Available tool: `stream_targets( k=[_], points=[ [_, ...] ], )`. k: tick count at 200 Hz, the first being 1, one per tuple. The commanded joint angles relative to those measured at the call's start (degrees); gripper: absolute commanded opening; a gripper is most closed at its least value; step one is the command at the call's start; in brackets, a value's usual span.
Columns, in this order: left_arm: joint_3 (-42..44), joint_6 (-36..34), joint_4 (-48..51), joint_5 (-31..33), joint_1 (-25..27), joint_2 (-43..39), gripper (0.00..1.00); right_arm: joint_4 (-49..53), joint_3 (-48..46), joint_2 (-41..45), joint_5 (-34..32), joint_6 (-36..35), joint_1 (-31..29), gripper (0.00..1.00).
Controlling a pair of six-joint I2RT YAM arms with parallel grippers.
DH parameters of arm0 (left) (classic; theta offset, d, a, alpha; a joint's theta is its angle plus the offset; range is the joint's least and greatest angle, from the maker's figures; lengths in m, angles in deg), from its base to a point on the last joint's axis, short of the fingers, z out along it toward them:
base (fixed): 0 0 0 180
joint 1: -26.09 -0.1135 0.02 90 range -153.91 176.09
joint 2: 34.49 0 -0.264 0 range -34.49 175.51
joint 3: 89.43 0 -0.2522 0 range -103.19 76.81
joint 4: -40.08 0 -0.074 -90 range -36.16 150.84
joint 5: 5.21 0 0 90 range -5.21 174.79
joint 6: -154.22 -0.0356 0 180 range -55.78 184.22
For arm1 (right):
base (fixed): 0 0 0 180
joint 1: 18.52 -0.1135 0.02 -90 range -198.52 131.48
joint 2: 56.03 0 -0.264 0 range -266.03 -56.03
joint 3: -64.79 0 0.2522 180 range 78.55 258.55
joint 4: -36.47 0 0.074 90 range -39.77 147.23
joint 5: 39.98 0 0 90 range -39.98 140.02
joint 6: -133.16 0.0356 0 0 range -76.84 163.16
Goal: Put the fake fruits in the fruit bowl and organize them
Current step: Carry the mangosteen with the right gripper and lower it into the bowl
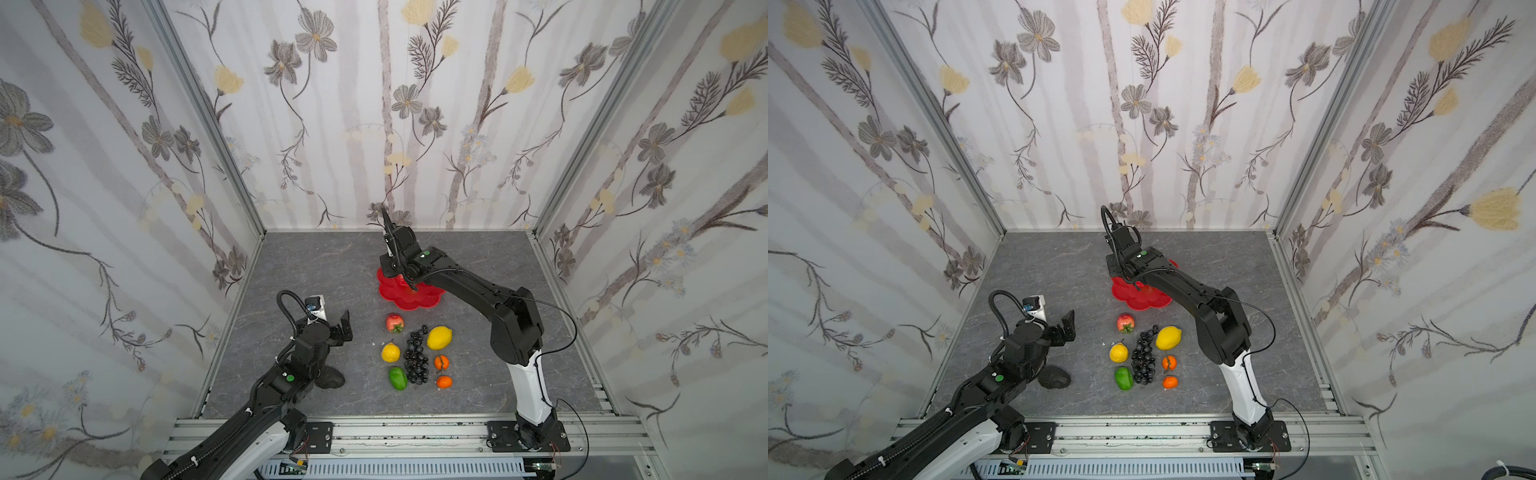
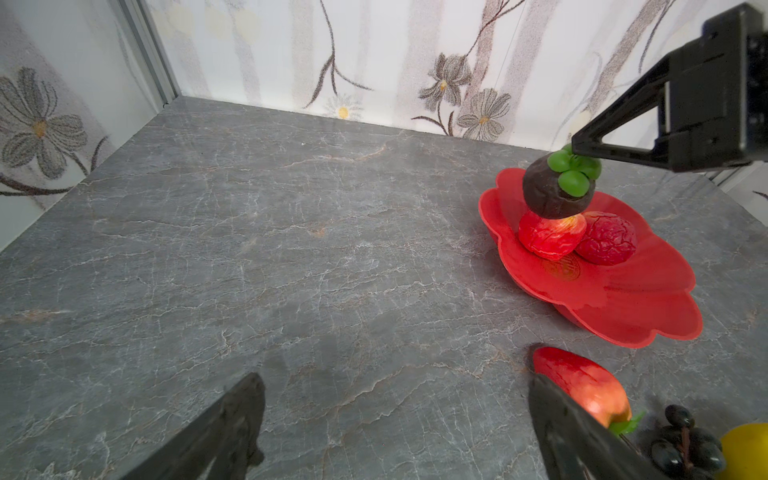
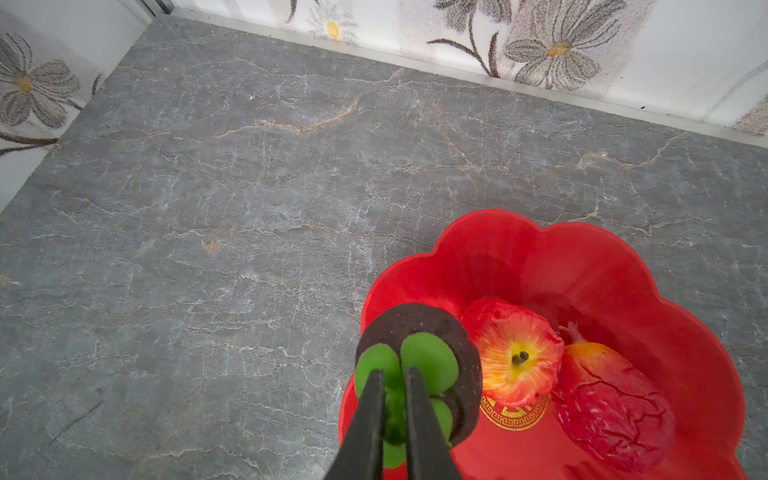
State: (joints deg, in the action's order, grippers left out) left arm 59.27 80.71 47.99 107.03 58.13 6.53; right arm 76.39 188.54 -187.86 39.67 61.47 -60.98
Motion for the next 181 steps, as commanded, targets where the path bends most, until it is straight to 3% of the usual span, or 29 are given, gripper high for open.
stream_targets(
  k=[1, 67, 181],
  points=[
    [0.3, 0.4, -1.4, -0.2, -0.1, -0.1, 1.0, 1.1, 2.1, -1.8, 0.9, -0.7, 0.0, 0.12],
    [0.3, 0.4, -1.4, -0.5, -0.1, -0.2, 1.0, 5.1, 6.1, -6.8, 1.1, -0.5, 0.4, 0.14],
    [0.2, 0.2, -1.6, -0.5, -0.1, 0.2, 1.0, 7.8, 6.0, -8.4, 0.7, 1.8, 1.2, 0.15]
  ],
)
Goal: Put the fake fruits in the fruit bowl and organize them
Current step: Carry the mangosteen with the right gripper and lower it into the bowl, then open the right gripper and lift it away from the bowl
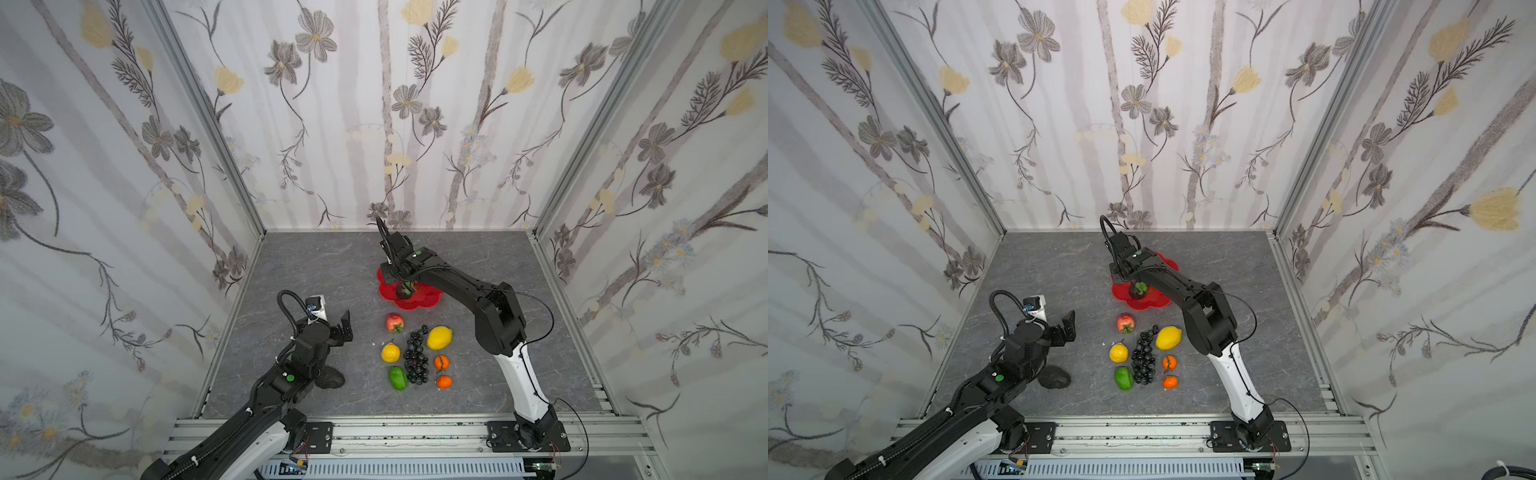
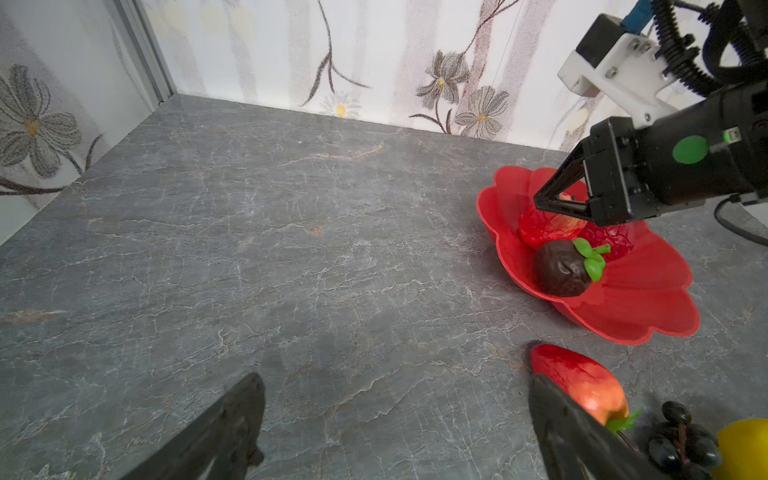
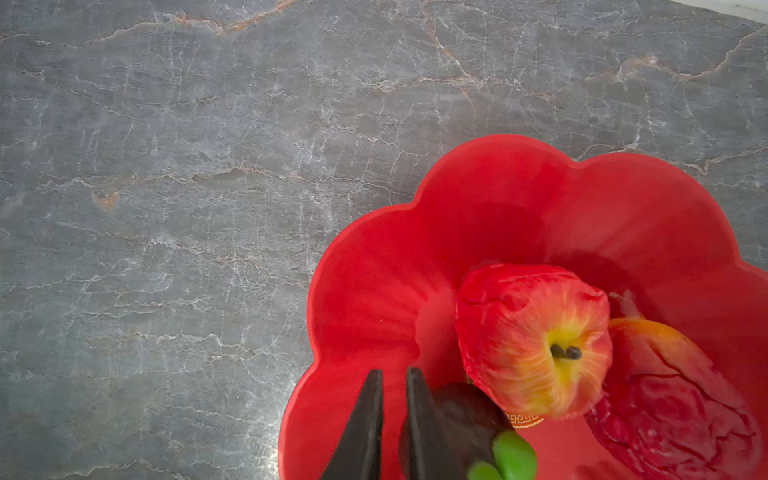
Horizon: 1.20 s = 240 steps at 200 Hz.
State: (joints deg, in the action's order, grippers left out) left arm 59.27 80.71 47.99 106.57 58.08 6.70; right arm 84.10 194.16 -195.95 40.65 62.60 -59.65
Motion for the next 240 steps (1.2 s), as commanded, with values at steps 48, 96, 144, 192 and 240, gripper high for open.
stream_targets(
  k=[48, 96, 144, 192, 240],
  points=[
    [0.2, 0.2, -2.1, -0.4, -0.1, 0.7, 1.0, 0.4, 0.4, 1.2, 0.2, 0.4, -0.5, 0.19],
    [-1.5, 0.6, -1.4, -1.7, -0.1, 4.2, 1.0, -0.4, -5.4, 8.7, 0.7, 0.2, -1.5, 0.27],
    [-4.6, 1.1, 0.0, -4.4, -0.1, 10.7, 1.0, -3.5, -21.4, 22.8, 0.8, 1.3, -1.4, 0.36],
    [-7.4, 1.3, 0.1, -8.1, -0.1, 18.0, 1.0, -7.7, -39.4, 36.6, 0.6, 5.3, -0.8, 0.42],
    [-12.7, 4.9, 3.1, -12.9, 0.4, 24.6, 1.0, -14.8, -53.2, 45.5, 2.4, 11.5, 0.7, 0.51]
  ],
)
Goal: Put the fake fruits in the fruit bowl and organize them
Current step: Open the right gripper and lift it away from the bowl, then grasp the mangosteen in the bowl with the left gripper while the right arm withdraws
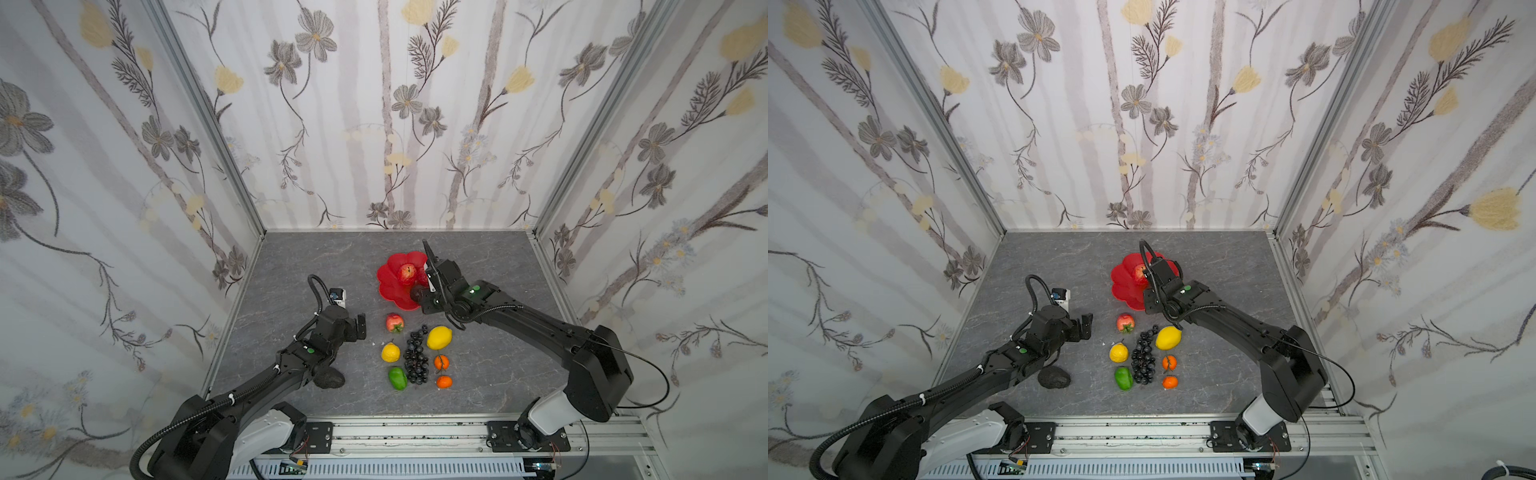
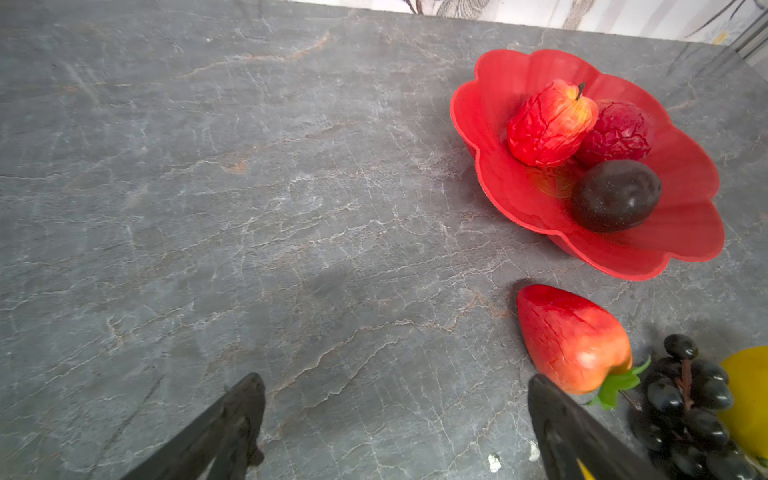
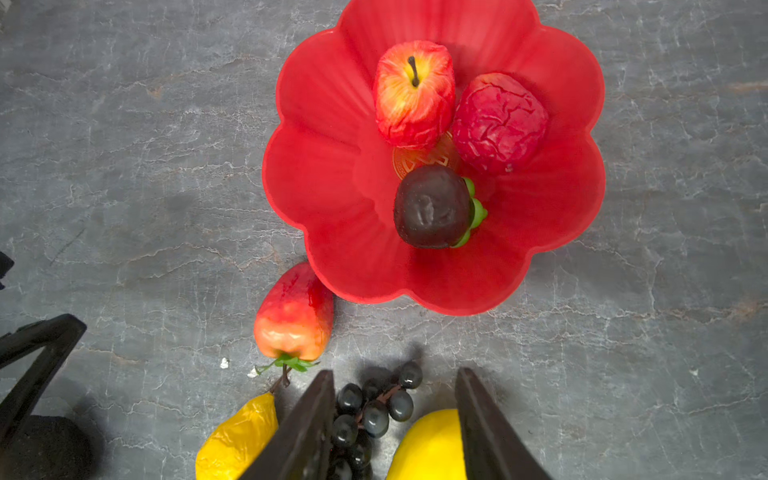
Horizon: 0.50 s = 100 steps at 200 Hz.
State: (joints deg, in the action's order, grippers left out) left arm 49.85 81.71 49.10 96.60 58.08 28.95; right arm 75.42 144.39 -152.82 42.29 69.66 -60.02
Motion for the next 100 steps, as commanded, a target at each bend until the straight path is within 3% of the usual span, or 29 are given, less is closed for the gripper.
stream_targets(
  k=[1, 29, 66, 100],
  points=[
    [-3.6, 4.1, 2.2, -3.0, 0.5, 2.4, 1.0, -6.2, -3.6, 2.5, 0.8, 4.6, 1.2, 0.51],
    [-15.0, 9.2, 9.7, -0.9, 5.4, 8.5, 0.99, -9.2, -8.7, 8.2, -1.3, 7.4, 2.7, 0.54],
    [-35.1, 11.7, 22.2, 4.9, 12.0, 25.4, 0.99, -13.0, -17.3, 16.9, -6.1, 10.9, 3.5, 0.58],
    [-54.2, 13.2, 32.8, 4.9, 14.0, 41.1, 0.97, -14.9, -24.4, 25.5, -9.2, 12.2, 3.7, 0.65]
  ],
)
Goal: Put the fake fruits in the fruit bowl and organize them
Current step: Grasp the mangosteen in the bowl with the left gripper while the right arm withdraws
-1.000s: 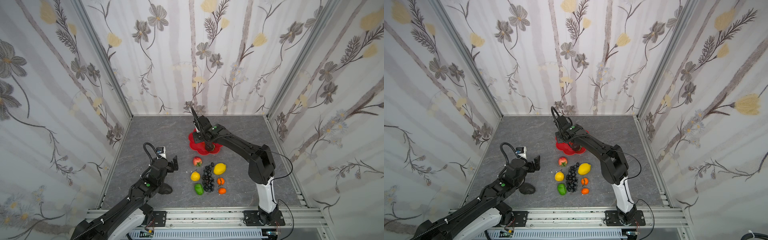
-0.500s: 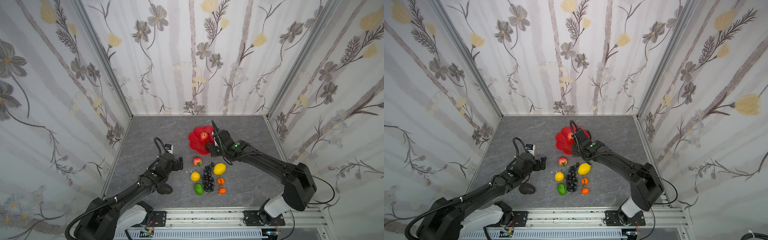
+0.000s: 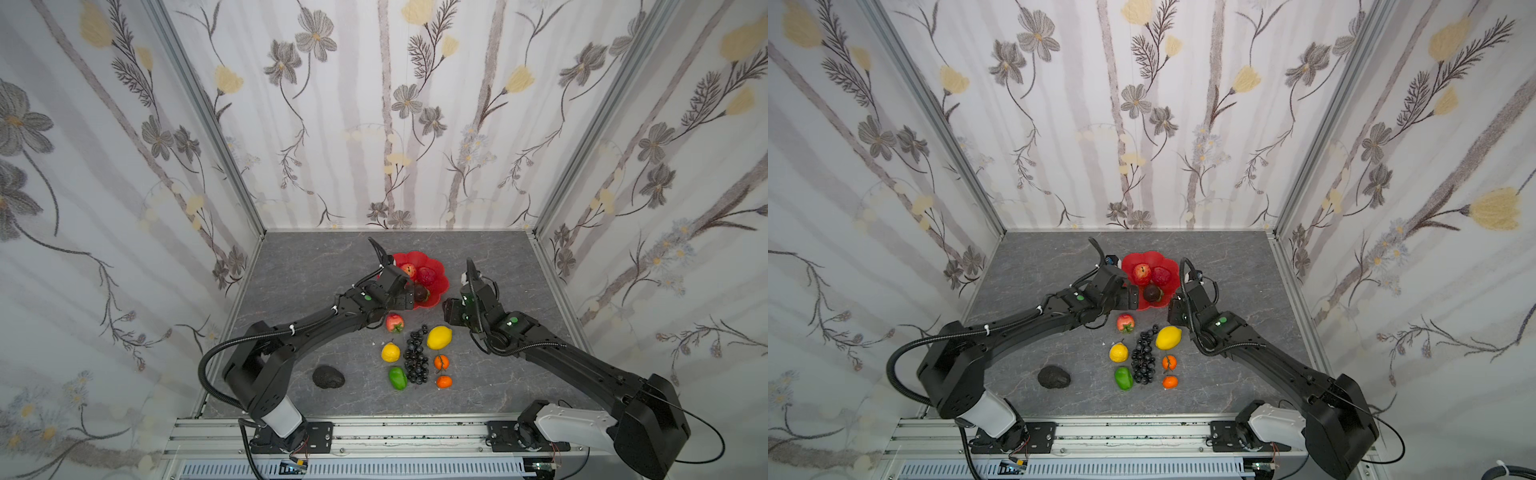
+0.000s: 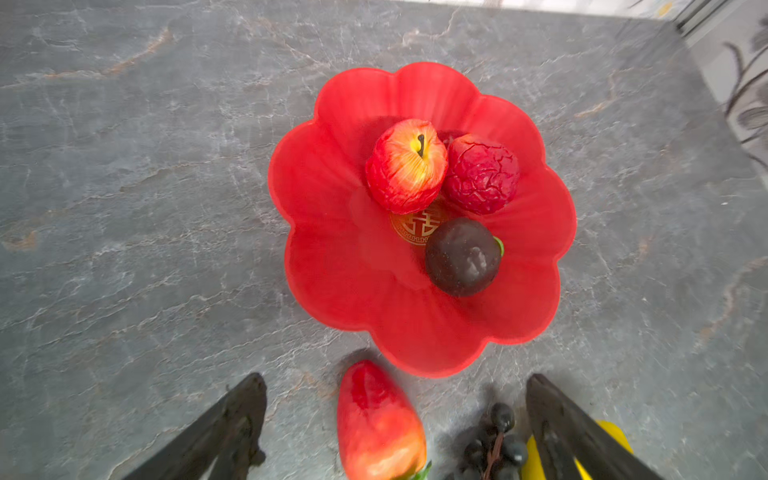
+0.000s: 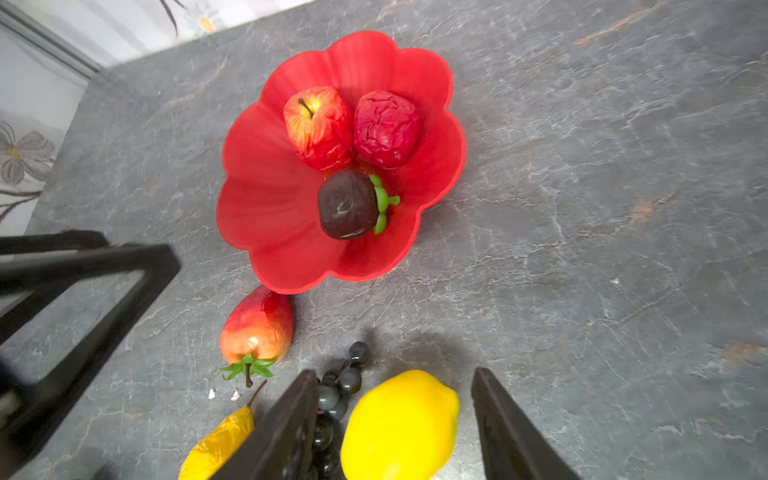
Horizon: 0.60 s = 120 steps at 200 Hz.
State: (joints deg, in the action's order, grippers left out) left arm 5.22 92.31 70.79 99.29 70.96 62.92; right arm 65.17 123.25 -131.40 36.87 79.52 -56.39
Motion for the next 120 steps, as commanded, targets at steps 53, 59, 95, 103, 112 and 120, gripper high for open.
stream_targets(
  k=[53, 59, 95, 103, 112, 120],
  points=[
    [-35.0, 3.2, 24.4, 3.2, 2.8, 26.2, 0.97, -5.7, -10.2, 10.9, -3.5, 2.7, 0.4, 0.72],
    [-37.4, 3.2, 26.0, 3.9, 2.9, 28.0, 0.97, -5.8, -10.6, 11.3, -3.3, 2.8, 0.5, 0.73],
    [-46.3, 3.8, 31.6, 6.0, 3.1, 35.1, 0.96, -6.2, -12.8, 14.3, -2.8, 3.0, 0.7, 0.77],
    [-47.3, 4.0, 32.0, 6.0, 3.0, 36.0, 0.95, -6.5, -13.3, 14.9, -3.0, 2.9, 0.7, 0.78],
    [-48.2, 4.0, 32.1, 5.4, 3.0, 37.0, 0.93, -6.8, -13.9, 15.7, -3.2, 2.9, 0.7, 0.79],
    [-48.9, 4.2, 32.0, 4.8, 3.0, 37.8, 0.91, -7.1, -14.2, 16.2, -3.2, 2.8, 0.8, 0.8]
  ],
)
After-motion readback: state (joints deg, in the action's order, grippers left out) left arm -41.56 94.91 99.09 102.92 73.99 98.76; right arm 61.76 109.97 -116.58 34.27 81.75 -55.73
